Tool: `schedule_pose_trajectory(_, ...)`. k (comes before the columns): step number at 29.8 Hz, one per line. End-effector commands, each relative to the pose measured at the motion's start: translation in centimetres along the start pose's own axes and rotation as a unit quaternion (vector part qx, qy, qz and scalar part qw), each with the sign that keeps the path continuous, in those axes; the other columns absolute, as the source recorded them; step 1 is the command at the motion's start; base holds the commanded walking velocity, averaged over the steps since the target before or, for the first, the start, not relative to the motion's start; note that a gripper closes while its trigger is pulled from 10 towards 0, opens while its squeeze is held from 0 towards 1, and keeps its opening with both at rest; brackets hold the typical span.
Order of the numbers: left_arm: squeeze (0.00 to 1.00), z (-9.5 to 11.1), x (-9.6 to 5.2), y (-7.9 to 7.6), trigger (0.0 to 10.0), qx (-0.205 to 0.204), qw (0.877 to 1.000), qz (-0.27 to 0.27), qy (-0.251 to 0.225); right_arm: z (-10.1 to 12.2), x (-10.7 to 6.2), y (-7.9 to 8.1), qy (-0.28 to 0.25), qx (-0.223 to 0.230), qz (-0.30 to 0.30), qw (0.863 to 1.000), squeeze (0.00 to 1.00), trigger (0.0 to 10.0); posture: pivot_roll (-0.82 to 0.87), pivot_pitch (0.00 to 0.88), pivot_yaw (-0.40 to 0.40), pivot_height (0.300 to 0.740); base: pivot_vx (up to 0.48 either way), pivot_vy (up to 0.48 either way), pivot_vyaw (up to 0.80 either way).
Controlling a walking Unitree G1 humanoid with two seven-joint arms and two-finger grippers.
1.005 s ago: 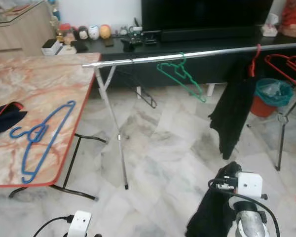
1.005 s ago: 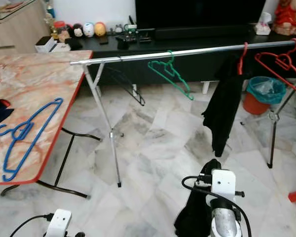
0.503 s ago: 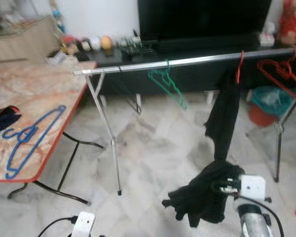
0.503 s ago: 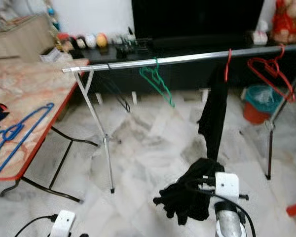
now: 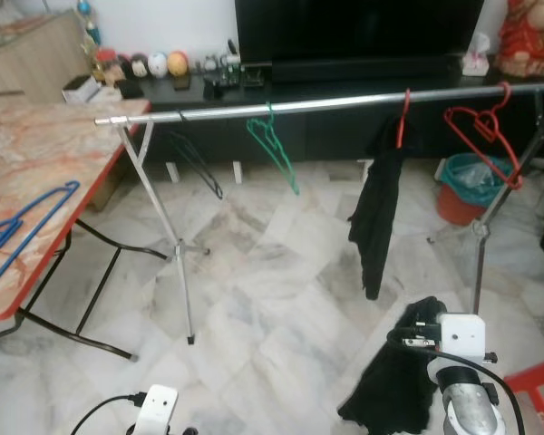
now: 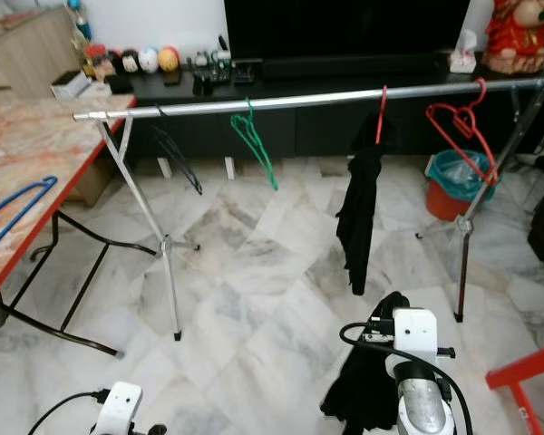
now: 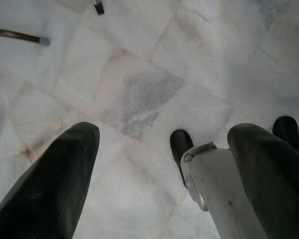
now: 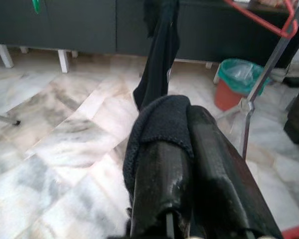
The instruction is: Hang hanger
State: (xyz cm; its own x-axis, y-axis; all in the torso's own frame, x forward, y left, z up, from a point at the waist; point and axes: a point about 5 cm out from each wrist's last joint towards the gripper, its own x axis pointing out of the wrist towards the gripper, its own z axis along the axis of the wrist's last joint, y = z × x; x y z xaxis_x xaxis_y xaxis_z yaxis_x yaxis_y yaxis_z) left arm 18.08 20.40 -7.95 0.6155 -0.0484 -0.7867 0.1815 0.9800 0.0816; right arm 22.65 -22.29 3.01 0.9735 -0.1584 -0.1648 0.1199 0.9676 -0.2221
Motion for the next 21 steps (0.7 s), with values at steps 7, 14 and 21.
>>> schedule_pose_trajectory(7, 0.0, 0.0, -0.2, 0.5, 10.0, 0.035, 0.999, -0.006, -0.015, 1.3, 0.1, 1.2, 0.01, -0.012, 0.144, 0.989, 0.0, 10.0, 0.01, 0.02, 0.046, 0.74, 0.0, 0.0, 0.0)
schedule_pose_trajectory(14, 0.0, 1.0, -0.2, -0.1, 10.0, 0.08, 0.995, -0.046, -0.046, 2.4, -1.3, 1.2, 0.052, -0.071, 0.324, 0.942, 0.0, 10.0, 0.0, 0.022, 0.042, 0.74, 0.0, 0.0, 0.0)
schedule_pose_trajectory(21, 0.0, 13.0, -0.4, 1.3, 10.0, 0.131, 0.958, -0.122, -0.225, 4.6, -1.8, 1.2, 0.059, -0.089, 0.42, 0.901, 0.0, 10.0, 0.01, 0.02, 0.035, 0.74, 0.0, 0.0, 0.0)
